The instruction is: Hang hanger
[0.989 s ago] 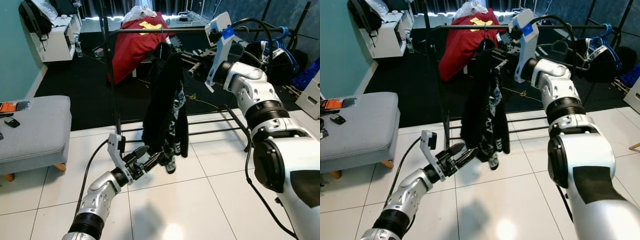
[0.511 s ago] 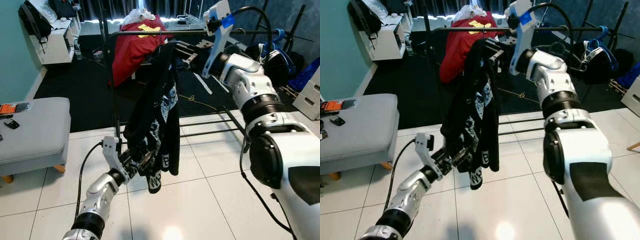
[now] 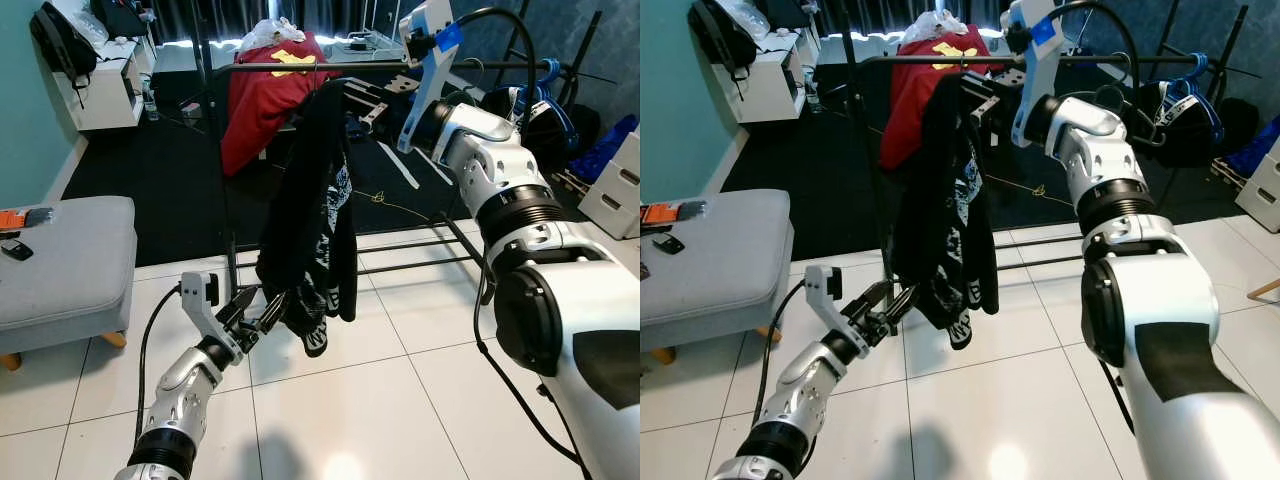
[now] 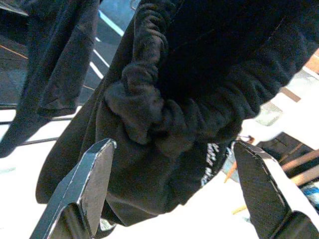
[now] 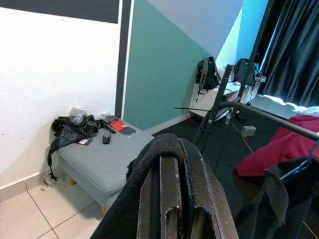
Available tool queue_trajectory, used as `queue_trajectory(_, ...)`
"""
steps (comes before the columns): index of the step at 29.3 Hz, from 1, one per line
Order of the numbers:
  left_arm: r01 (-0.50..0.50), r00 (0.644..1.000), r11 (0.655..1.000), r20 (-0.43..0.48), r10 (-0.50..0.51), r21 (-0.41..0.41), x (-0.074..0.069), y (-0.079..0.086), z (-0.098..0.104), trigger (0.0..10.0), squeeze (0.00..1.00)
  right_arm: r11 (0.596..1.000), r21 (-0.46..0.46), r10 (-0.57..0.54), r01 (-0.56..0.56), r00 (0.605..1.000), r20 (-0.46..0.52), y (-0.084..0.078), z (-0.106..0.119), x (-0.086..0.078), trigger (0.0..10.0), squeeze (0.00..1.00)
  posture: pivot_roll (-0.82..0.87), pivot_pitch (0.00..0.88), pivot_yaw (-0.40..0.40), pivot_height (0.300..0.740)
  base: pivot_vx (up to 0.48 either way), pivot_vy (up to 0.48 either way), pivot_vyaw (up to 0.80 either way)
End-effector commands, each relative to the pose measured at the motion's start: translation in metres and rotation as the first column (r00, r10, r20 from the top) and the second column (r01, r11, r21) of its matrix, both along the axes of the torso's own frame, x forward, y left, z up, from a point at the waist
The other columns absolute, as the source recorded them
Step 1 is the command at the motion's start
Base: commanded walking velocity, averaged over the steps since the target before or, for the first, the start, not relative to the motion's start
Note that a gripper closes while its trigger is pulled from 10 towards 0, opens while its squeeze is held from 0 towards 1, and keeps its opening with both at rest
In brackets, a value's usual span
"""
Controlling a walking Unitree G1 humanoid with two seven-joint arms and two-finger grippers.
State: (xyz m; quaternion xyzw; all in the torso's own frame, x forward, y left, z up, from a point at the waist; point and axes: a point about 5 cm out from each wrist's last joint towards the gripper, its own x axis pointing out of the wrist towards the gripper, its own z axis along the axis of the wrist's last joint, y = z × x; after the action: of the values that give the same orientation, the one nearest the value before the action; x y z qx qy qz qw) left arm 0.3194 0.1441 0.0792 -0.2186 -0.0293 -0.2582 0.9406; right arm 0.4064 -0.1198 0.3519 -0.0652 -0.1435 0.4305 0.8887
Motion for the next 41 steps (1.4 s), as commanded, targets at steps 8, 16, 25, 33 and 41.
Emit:
queue_trajectory(8, -0.005, 0.998, 0.999, -0.063, 0.003, -0.036, -0.007, -0.001, -0.013, 10.0, 0.00, 1.000, 0.029, 0.002, -0.003, 1.000, 0.021, -0.006, 0.007, -0.001, 10.0, 0.00, -0.10, 0.055, -0.052, 0.740, 0.000, 0.000, 0.00)
queue_trajectory(16, 0.023, 0.999, 0.994, -0.036, -0.027, -0.103, -0.004, -0.010, -0.005, 10.0, 0.00, 0.998, 0.054, 0.015, -0.016, 1.000, 0.021, -0.006, 0.010, -0.002, 10.0, 0.00, -0.10, 0.058, -0.049, 0.740, 0.000, 0.000, 0.00)
queue_trajectory(25, -0.002, 1.000, 0.987, 0.014, 0.004, -0.159, 0.000, -0.009, 0.006, 10.0, 0.00, 0.996, 0.081, 0.026, -0.027, 1.000, 0.018, -0.005, 0.012, -0.003, 10.0, 0.00, -0.10, 0.048, -0.049, 0.740, 0.000, 0.000, 0.00)
queue_trajectory(33, 0.036, 0.997, 0.987, 0.066, -0.026, -0.156, 0.007, -0.025, 0.016, 10.0, 0.00, 0.991, 0.123, 0.045, -0.046, 0.999, 0.013, -0.002, 0.018, -0.003, 10.0, 0.00, -0.11, 0.050, -0.052, 0.740, 0.000, 0.000, 0.00)
queue_trajectory(41, -0.001, 0.996, 0.993, 0.085, 0.011, -0.114, 0.004, -0.021, 0.014, 10.0, 0.00, 0.989, 0.143, 0.047, -0.046, 0.999, -0.006, 0.001, 0.018, -0.003, 10.0, 0.00, -0.12, 0.041, -0.066, 0.740, 0.000, 0.000, 0.00)
